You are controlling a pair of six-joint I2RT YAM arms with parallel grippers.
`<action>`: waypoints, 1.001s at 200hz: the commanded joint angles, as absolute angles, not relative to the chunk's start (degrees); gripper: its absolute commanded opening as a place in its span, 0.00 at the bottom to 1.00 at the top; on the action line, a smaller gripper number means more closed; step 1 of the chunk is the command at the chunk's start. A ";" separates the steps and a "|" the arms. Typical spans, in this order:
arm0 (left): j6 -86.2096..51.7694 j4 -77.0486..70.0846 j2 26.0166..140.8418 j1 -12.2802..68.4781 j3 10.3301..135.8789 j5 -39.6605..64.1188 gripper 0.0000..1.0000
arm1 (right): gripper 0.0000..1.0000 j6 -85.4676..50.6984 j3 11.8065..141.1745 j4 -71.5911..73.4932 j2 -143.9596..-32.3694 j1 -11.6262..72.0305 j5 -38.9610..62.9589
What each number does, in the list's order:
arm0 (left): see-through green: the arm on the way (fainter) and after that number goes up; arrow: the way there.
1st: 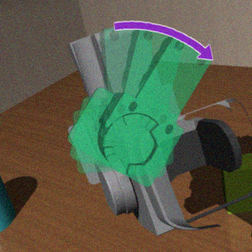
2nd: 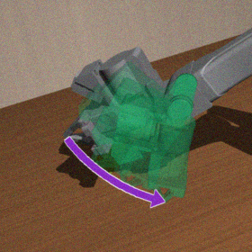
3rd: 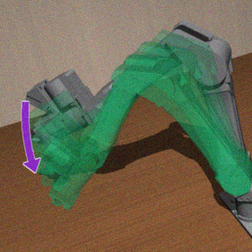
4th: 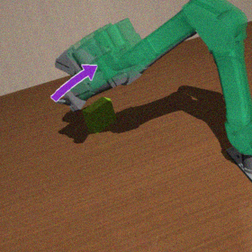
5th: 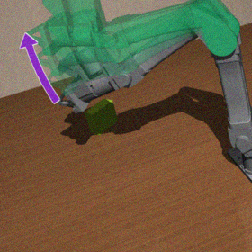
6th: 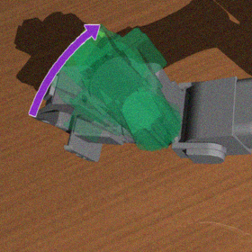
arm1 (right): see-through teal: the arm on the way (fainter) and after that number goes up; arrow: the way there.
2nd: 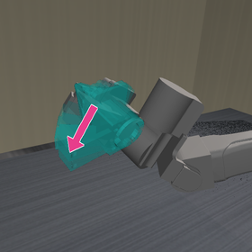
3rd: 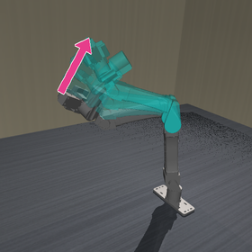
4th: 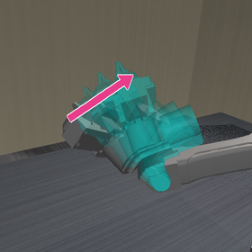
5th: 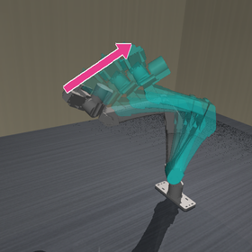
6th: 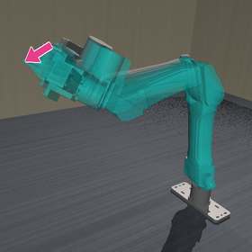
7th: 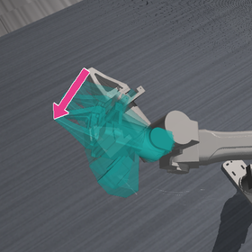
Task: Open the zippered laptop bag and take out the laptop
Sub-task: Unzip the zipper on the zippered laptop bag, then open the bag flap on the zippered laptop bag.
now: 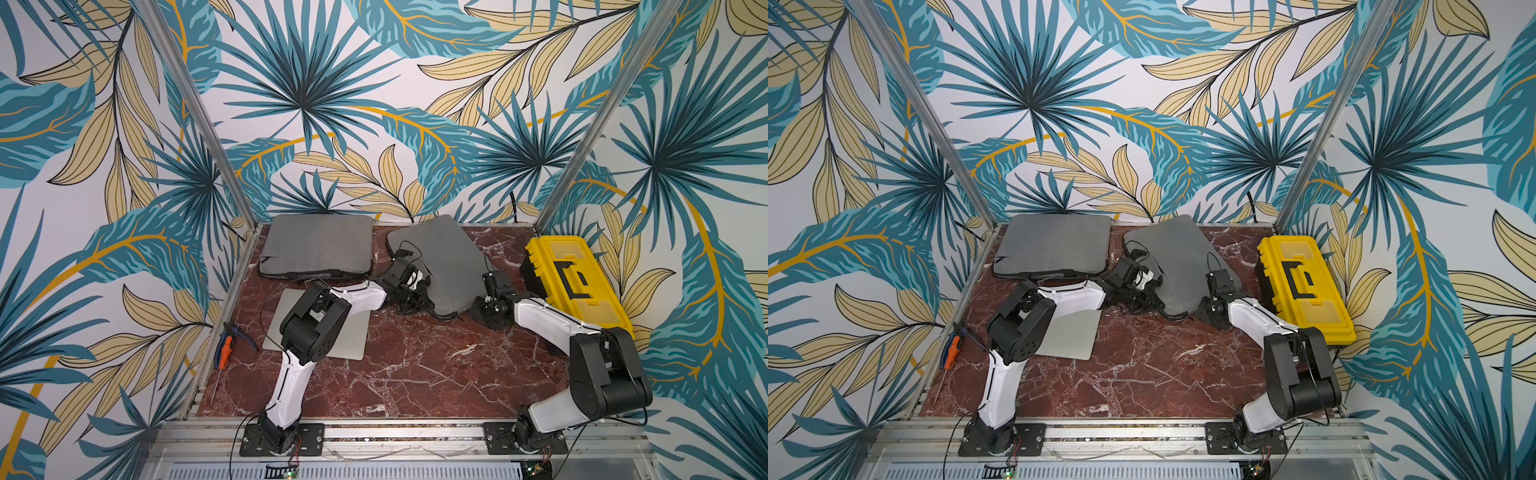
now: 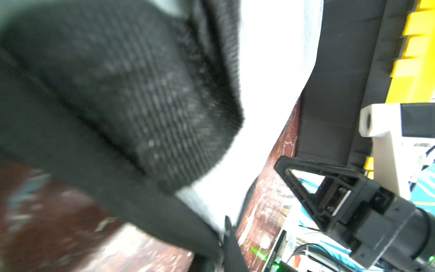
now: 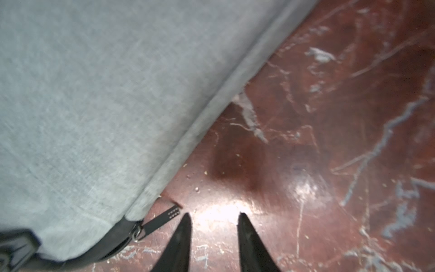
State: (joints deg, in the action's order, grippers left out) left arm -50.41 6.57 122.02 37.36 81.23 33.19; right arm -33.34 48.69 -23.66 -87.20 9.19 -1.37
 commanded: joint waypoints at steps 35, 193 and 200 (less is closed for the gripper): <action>-49.17 7.58 113.67 36.49 78.07 29.60 0.45 | 0.51 -29.92 56.07 -29.49 -84.35 10.69 -4.20; -52.91 7.63 87.09 25.45 55.42 2.71 1.00 | 1.00 -10.55 88.45 -42.37 -110.79 26.80 -15.83; -52.57 7.56 86.57 25.01 55.04 2.11 1.00 | 1.00 -9.79 89.21 -42.80 -111.76 27.27 -16.45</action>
State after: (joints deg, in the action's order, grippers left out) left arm -53.78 7.55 88.86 26.61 57.23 5.65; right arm -13.96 86.56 -38.46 -109.25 26.22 -13.34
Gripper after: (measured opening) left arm 0.999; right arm 0.997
